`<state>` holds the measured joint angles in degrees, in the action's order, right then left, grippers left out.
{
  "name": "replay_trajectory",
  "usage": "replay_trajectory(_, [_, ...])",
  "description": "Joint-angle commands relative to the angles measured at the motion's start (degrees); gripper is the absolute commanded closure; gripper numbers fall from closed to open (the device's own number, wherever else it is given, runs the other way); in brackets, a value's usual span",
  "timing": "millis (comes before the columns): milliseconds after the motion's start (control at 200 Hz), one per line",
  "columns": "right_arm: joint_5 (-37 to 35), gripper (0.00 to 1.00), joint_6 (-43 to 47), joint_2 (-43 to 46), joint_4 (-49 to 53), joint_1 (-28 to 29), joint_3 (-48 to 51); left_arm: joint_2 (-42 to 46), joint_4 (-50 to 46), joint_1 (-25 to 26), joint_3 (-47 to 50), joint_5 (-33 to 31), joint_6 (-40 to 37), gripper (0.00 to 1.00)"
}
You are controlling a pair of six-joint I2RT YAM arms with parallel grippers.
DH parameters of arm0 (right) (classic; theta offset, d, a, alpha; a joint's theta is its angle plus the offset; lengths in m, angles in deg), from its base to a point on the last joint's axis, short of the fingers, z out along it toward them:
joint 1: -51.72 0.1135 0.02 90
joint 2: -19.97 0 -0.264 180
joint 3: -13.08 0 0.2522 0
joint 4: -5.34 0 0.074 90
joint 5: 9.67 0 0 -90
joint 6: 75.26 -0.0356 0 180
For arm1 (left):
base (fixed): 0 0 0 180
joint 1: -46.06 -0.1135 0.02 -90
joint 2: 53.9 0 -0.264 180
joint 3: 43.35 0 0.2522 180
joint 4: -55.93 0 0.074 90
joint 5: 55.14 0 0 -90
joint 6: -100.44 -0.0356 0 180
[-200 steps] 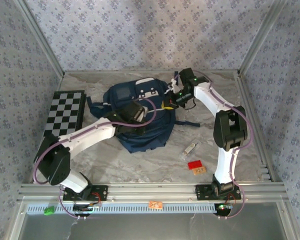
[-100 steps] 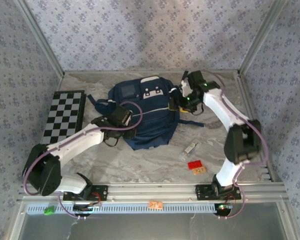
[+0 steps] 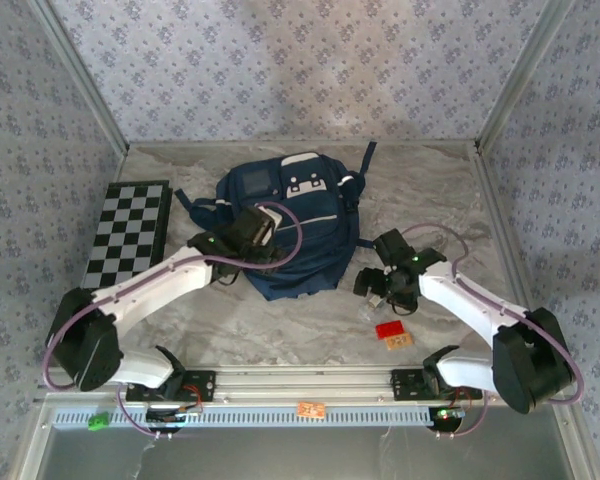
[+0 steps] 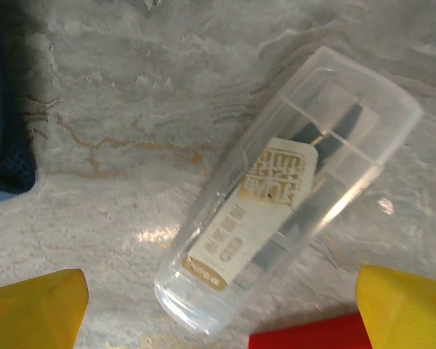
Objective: Pack books, pencil case, and school supplies into a backpack
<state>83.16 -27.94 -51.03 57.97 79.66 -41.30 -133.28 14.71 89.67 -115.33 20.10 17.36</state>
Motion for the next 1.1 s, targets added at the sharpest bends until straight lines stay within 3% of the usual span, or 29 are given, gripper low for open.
replay_trajectory(0, [-4.7,0.05,-5.8,-1.2,-6.9,0.6,1.7,-1.8,5.8,-0.1,-3.5,2.3,-7.5,0.16])
replay_trajectory(210, [-4.3,0.11,-6.5,-6.7,-10.7,1.4,1.0,-5.0,7.1,-4.6,-8.0,5.6,-10.6,0.16])
replay_trajectory(335, [-5.0,0.11,-7.4,-9.0,-12.2,1.6,1.5,-4.0,5.7,-4.2,-7.7,13.9,-11.9,0.16])
replay_trajectory(410, [-5.6,0.11,-7.4,-10.2,-13.1,1.8,1.3,-3.7,7.2,-2.6,-5.0,15.6,-12.9,0.16])
replay_trajectory(495, [-5.6,0.16,-7.0,-11.9,-13.4,2.0,0.4,-4.8,9.3,-2.1,-2.7,14.7,-14.2,0.13])
replay_trajectory(650, [-7.3,0.23,-6.5,-13.7,-11.5,4.3,-1.1,-8.8,11.0,-3.1,-4.3,7.5,-16.0,0.12])
replay_trajectory(795, [-7.2,0.37,-5.2,-15.1,-12.4,5.1,-1.1,-9.5,10.9,-6.1,-7.1,9.5,-15.4,0.14])
replay_trajectory(884, [-6.9,0.41,-4.4,-16.8,-11.6,5.3,-2.2,-10.2,10.8,-7.2,-8.5,10.0,-16.0,0.22])
replay_trajectory(1094, [-7.6,0.56,-3.3,-16.8,-11.2,6.2,-2.9,-10.6,11.9,-8.4,-9.2,12.7,-15.4,0.58])
